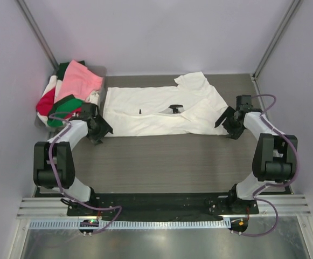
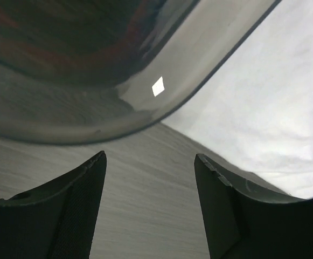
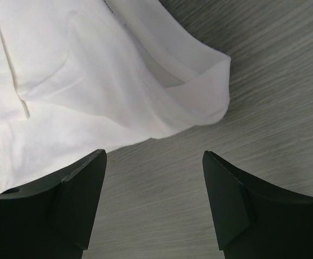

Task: Fold and stack the t-shirts

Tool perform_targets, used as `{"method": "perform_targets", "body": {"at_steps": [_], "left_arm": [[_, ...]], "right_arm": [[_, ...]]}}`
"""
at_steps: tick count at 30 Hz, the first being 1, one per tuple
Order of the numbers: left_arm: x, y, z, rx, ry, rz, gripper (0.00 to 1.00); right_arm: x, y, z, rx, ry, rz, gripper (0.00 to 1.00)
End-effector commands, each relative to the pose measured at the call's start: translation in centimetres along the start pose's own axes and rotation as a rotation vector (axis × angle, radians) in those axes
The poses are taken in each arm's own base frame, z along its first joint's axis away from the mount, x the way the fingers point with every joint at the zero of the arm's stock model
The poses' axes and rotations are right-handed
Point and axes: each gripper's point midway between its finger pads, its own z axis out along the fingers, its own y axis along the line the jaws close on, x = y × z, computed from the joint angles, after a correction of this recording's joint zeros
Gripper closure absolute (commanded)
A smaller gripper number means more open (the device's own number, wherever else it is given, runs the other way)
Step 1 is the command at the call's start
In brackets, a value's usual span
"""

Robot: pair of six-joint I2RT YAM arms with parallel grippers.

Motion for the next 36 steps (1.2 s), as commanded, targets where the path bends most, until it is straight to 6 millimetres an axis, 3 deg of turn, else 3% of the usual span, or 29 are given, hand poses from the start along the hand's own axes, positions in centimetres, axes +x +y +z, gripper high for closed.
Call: {"method": "perform_targets", "body": {"at_steps": [1,6,10,14,15,16,17,19,21,22,23,26,28,30,31,32,33,34,35,36], "left_arm": [[-2.0,-1.5,1.3,0.051,-0.070,-0.018,0.32],[-2.7,-1.2,3.0,0.016,-0.089,-0.027,0.33],[-2.7,-0.8,4.7,-0.023,-0.077,-0.048,0.40],[-3.0,-0.7,6.0,-0.054,-0.069,-0.069,0.56],[-3.3,-1.4,5.9,-0.037,-0.068,-0.074,0.67],[-3.5,-1.8,6.0,-0.029,-0.065,-0.079,0.74],[-4.0,-2.6,5.9,-0.017,-0.068,-0.077,0.79],[-4.5,-3.8,5.3,-0.008,-0.079,-0.066,0.90],[-5.8,-5.8,3.4,0.018,-0.105,-0.044,1.00],[-6.3,-6.3,2.6,0.022,-0.119,-0.039,1.00],[-6.9,-6.9,1.3,0.026,-0.127,-0.029,1.00],[-7.8,-7.0,-2.2,0.032,-0.181,-0.029,1.00],[-7.7,-6.8,-4.3,0.057,-0.208,-0.031,1.00],[-5.9,-5.1,-4.3,0.034,-0.182,-0.035,1.00],[-5.5,-4.7,-5.3,0.053,-0.197,-0.039,1.00],[-3.7,-2.9,-4.3,0.025,-0.166,-0.042,1.00],[-2.7,-2.2,-4.3,0.027,-0.154,-0.045,1.00],[-2.1,-1.6,-4.7,0.038,-0.161,-0.055,1.00],[-0.1,0.4,-3.6,0.004,-0.129,-0.056,1.00],[0.9,1.4,-3.3,-0.008,-0.118,-0.059,1.00]], "right_arm": [[-1.2,1.0,1.4,-0.060,-0.029,-0.006,0.22],[-1.8,-0.1,4.0,-0.025,-0.007,0.007,0.30],[-2.6,-1.4,4.7,0.033,-0.030,0.010,0.44],[-3.3,-2.1,5.1,0.070,-0.049,0.012,0.71],[-3.7,-1.9,5.1,0.068,-0.053,0.013,0.77],[-3.9,-1.8,5.1,0.069,-0.052,0.013,0.88],[-4.2,-1.5,5.0,0.065,-0.050,0.011,0.92],[-5.4,-0.1,4.1,0.027,-0.058,0.014,0.99],[-7.4,1.4,2.1,0.004,-0.086,0.001,0.99],[-8.2,1.8,1.2,0.004,-0.104,-0.006,0.99],[-9.9,3.0,-1.0,-0.022,-0.159,-0.015,0.99],[-10.4,3.2,-4.3,-0.027,-0.207,-0.022,0.99],[-9.6,2.1,-6.1,-0.004,-0.242,-0.017,0.99],[-6.7,0.2,-5.9,0.021,-0.207,-0.014,0.99],[-5.7,-0.8,-5.5,0.047,-0.194,-0.008,0.99],[-4.6,-1.8,-5.0,0.071,-0.178,-0.004,0.99],[-2.2,-3.6,-3.9,0.116,-0.132,-0.004,0.99],[-1.5,-4.8,-3.9,0.147,-0.135,0.007,0.99],[-0.6,-6.1,-3.6,0.188,-0.131,0.035,0.99],[1.5,-7.9,-2.7,0.222,-0.087,0.056,0.99]]}}
